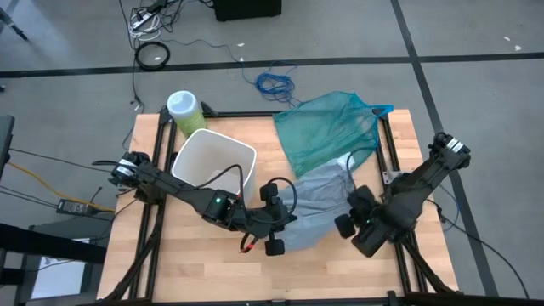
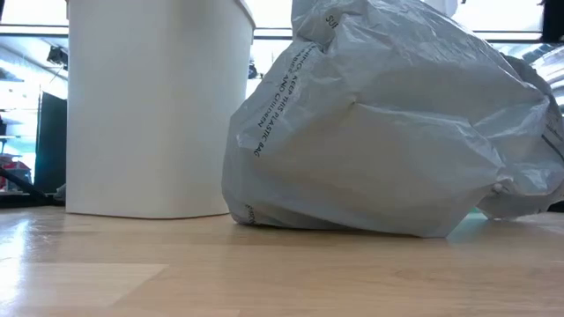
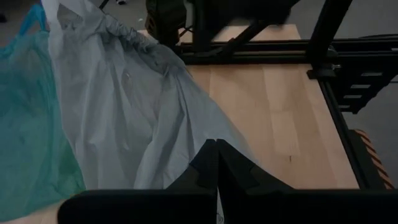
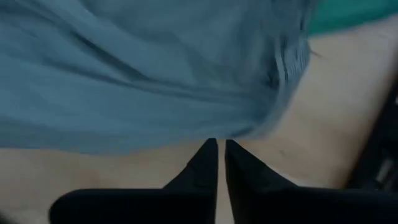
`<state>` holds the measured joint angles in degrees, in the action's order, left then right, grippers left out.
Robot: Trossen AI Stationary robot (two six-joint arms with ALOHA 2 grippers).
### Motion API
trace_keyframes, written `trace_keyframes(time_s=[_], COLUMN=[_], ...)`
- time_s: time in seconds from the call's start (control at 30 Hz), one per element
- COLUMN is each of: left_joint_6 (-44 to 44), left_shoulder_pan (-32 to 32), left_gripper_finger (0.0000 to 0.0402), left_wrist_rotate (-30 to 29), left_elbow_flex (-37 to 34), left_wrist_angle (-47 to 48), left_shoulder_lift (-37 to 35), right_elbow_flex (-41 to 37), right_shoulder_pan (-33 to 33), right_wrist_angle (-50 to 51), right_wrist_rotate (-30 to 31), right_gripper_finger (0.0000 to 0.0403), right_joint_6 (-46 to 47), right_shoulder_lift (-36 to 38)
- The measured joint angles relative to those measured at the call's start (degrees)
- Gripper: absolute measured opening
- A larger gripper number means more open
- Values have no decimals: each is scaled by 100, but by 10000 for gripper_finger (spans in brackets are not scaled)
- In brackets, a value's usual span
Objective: Place trash/remove bag and relplace
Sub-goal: Close the light blue trash bag
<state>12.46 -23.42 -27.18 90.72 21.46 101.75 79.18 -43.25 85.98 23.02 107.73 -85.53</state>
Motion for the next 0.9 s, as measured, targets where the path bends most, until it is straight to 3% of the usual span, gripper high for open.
trace_keyframes(time_s=[0.27, 0.47, 0.7, 0.8, 0.9], left_joint_6=[10, 19, 19, 20, 19], left_shoulder_pan=[-37, -37, -37, -37, -37], left_gripper_finger=[5, 5, 5, 5, 5], left_wrist_rotate=[162, 358, 398, 398, 396], left_elbow_flex=[0, 0, 0, 0, 0], left_wrist_angle=[36, 32, 25, 37, 49], left_shoulder_lift=[0, 0, 0, 0, 0], right_elbow_flex=[-948, -1489, -1985, -2107, -2280], right_shoulder_pan=[-780, -896, -638, -385, 72], right_wrist_angle=[-1123, -1404, -1223, -1450, -1775], right_wrist_rotate=[281, 335, 509, 1075, 946], right_gripper_finger=[121, 187, 188, 180, 161], right_joint_6=[1496, 1521, 1824, 1706, 1480], right_shoulder_lift=[-405, -677, -1154, -1276, -1277])
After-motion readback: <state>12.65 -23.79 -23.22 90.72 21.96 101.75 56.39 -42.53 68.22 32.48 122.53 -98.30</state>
